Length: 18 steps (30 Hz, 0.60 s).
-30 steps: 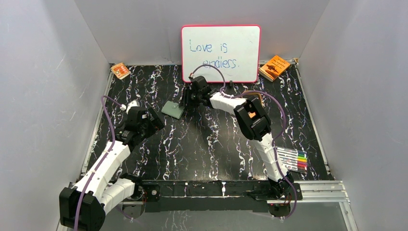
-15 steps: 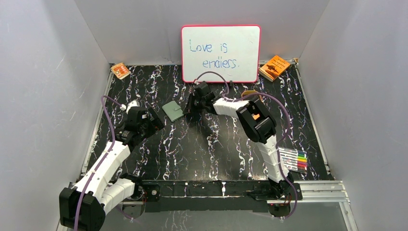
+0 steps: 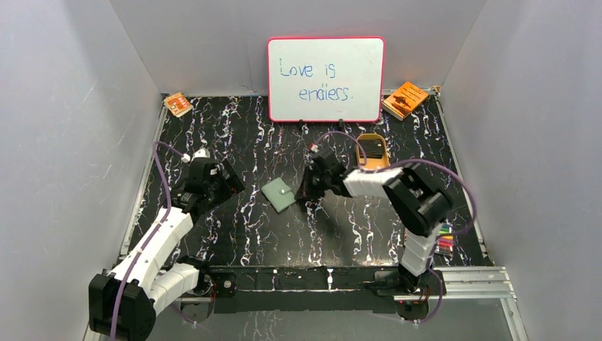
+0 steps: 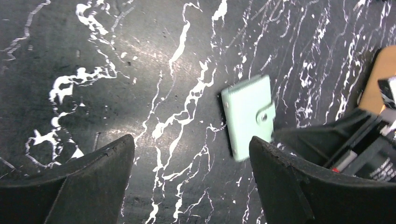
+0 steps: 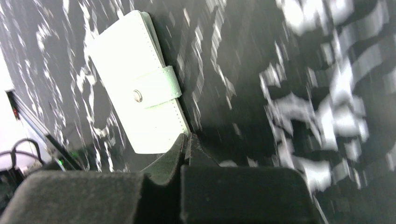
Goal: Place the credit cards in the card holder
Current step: Move the card holder to the center of the board.
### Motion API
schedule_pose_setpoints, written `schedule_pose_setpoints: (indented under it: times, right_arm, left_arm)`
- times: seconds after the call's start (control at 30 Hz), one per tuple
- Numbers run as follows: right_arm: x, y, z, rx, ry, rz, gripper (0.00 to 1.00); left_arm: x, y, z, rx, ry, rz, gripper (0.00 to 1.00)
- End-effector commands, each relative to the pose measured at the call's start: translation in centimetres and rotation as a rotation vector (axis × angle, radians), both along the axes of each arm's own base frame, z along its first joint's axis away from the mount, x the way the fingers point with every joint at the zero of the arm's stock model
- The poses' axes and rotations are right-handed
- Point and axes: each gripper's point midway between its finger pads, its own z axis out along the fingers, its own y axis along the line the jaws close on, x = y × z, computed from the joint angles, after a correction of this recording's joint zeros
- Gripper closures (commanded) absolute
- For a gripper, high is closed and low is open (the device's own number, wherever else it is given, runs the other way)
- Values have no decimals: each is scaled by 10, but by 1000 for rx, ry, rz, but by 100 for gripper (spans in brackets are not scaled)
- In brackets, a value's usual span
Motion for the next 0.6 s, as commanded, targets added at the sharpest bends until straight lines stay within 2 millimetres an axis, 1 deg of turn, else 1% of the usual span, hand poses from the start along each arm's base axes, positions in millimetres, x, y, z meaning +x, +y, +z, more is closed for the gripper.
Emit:
schedule_pose_setpoints:
  times: [0.0,0.07,0.13,0.17,0.23,0.27,0.3,0.33,0.4,0.47,0.57]
  right_arm:
    - [-45,-34,5,-19,36,-36,100]
    - [-59,-44,8,-12,45,-49,100]
    - [-66,-48,16,1,38,-45,100]
    - [-67,-50,20,-1,28,-40,93]
    - [-65,-55,30,-22,-3,-31,75]
    - [-64,-56,35,-29,-23,-30,68]
    - [-65,-60,37,-45,-30,-26,64]
    - [-64,-61,43,-47,-53,-18,62]
    - [-64,-62,44,-55,-76,14,61]
    - [-66,-65,39,-84,-74,34,61]
    - [-65,-65,34,-86,-86,54,63]
  left_arm:
    - [-5,-29,0,-105,-20,-144,12]
    - [-9,-45,-2,-174,-28,-203,13]
    - [-13,-59,-6,-220,-22,-238,13]
    - [-14,-64,-9,-232,-14,-247,13]
    - [-17,-76,-12,-246,7,-279,13]
    - [-19,-82,-14,-250,16,-292,14]
    - [-21,-89,-15,-254,25,-307,14]
    - [-23,-96,-16,-264,34,-317,14]
    - [-30,-111,-23,-272,64,-342,16]
    - [-37,-124,-32,-267,96,-357,17]
    - [-39,-132,-43,-267,136,-333,18]
